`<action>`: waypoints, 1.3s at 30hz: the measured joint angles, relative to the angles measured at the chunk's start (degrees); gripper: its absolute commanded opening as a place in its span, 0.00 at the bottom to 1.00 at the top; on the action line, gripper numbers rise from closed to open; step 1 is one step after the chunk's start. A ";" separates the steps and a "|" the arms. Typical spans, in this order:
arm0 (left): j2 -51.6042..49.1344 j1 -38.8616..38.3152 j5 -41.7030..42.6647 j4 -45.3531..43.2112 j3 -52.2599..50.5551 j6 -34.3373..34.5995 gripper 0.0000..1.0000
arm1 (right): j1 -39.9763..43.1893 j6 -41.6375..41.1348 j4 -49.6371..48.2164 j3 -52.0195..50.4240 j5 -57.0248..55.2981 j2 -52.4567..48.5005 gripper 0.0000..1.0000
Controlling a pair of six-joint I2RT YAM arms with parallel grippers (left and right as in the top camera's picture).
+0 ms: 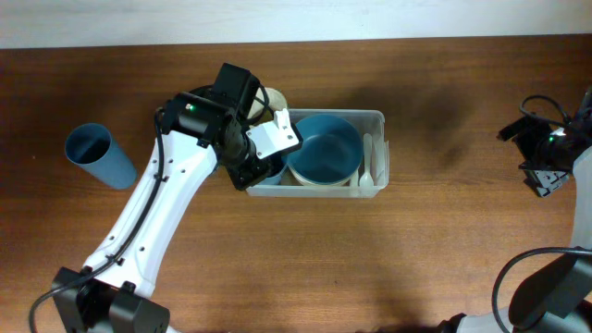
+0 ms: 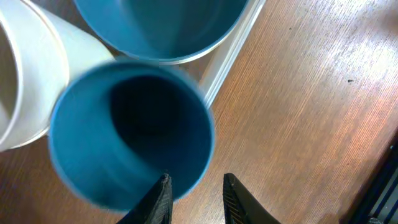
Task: Pack container
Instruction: 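Grasp a teal cup with the left gripper and place it in the container, then move the left gripper back to the remaining teal cup and grasp it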
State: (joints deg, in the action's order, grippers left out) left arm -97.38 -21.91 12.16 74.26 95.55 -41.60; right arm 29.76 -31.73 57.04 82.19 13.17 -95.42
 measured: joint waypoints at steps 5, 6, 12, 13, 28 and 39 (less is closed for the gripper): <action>0.00 0.00 0.00 0.00 0.00 0.00 0.29 | 0.00 -0.04 0.00 0.00 0.00 0.00 0.99; 0.00 0.00 -0.02 0.00 0.00 0.00 0.29 | 0.00 -0.04 0.00 0.00 0.00 0.00 0.99; 0.00 0.00 -0.02 -0.48 0.00 0.13 0.29 | 0.00 0.00 0.00 0.00 0.00 0.00 0.99; 0.00 0.00 -0.02 -0.94 0.00 0.50 0.29 | 0.00 -0.02 0.00 0.00 0.00 0.00 0.99; 4.20 1.09 -6.95 -1.70 8.70 18.51 1.00 | 0.00 0.04 0.00 0.00 0.00 0.00 0.99; 8.35 18.08 -9.66 -4.68 10.38 34.67 1.00 | 0.00 -0.02 0.00 0.00 0.00 0.00 0.99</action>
State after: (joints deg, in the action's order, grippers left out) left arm -89.03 -3.84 2.50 69.58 105.93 -6.94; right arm 29.76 -31.75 57.04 82.19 13.17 -95.42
